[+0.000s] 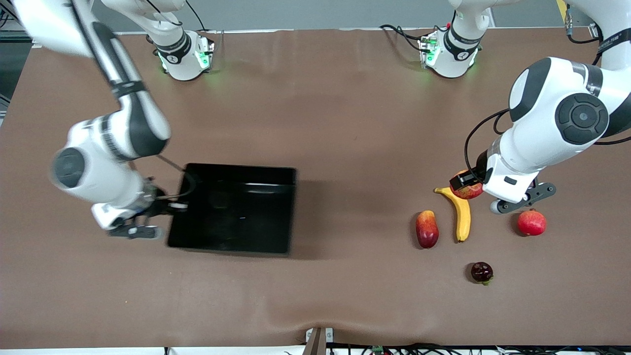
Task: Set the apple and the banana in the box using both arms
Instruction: 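Drag the black box toward the fruit with the right gripper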
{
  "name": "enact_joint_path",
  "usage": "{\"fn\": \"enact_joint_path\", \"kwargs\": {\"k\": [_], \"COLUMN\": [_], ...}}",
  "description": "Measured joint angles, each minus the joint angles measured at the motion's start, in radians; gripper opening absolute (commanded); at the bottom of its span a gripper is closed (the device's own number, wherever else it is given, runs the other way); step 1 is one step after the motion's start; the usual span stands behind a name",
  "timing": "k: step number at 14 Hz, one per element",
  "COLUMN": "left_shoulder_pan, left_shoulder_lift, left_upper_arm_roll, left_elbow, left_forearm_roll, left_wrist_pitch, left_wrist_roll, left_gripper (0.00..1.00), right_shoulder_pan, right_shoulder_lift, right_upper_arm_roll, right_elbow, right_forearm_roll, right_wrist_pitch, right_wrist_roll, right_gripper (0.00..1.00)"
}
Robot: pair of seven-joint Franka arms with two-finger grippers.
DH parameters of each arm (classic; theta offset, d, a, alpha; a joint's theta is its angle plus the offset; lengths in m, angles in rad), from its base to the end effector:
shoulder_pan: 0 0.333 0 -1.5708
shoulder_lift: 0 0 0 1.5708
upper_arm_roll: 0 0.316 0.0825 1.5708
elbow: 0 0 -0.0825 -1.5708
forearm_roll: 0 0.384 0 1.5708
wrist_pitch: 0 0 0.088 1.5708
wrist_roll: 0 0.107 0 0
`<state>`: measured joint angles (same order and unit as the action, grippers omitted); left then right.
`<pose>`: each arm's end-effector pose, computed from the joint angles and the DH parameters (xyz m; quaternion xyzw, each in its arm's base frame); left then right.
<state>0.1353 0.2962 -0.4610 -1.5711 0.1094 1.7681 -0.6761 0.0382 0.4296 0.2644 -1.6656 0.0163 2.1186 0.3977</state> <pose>0.6143 -0.1653 0.4794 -0.9851 -0.1682 0.0355 0.0056 0.6452 0.1819 0.3689 -0.9959 0.0640 0.0034 0.0640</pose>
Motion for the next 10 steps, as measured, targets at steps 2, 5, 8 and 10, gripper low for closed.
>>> {"fn": "enact_joint_path", "kwargs": {"k": [2,5,8,10], "left_shoulder_pan": [-0.005,-0.007,-0.011,-0.016], "left_shoulder_lift": [0.000,0.000,0.000,0.000], "left_upper_arm_roll": [0.000,0.000,0.000,0.000], "left_elbow": [0.000,0.000,0.000,0.002], "left_forearm_roll": [0.000,0.000,0.000,0.000], "left_wrist_pitch": [0.000,0.000,0.000,0.000], "left_wrist_roll": [0.000,-0.001,-0.001,-0.005], "left_gripper": [0.00,0.00,0.00,0.00], "right_shoulder_pan": [0.091,0.197,0.281,0.332], "right_shoulder_lift": [0.000,0.001,0.014,0.039], "right_upper_arm_roll": [0.001,0.002,0.002,0.001], "right_elbow": [0.000,-0.002,-0.005,-0.007], "right_forearm_roll": [0.000,0.000,0.000,0.000], "right_wrist_pitch": [0.001,0.001,0.019,0.057], "right_wrist_roll": [0.159,0.331,0.411,0.425], "right_gripper": [0.00,0.00,0.00,0.00]}}
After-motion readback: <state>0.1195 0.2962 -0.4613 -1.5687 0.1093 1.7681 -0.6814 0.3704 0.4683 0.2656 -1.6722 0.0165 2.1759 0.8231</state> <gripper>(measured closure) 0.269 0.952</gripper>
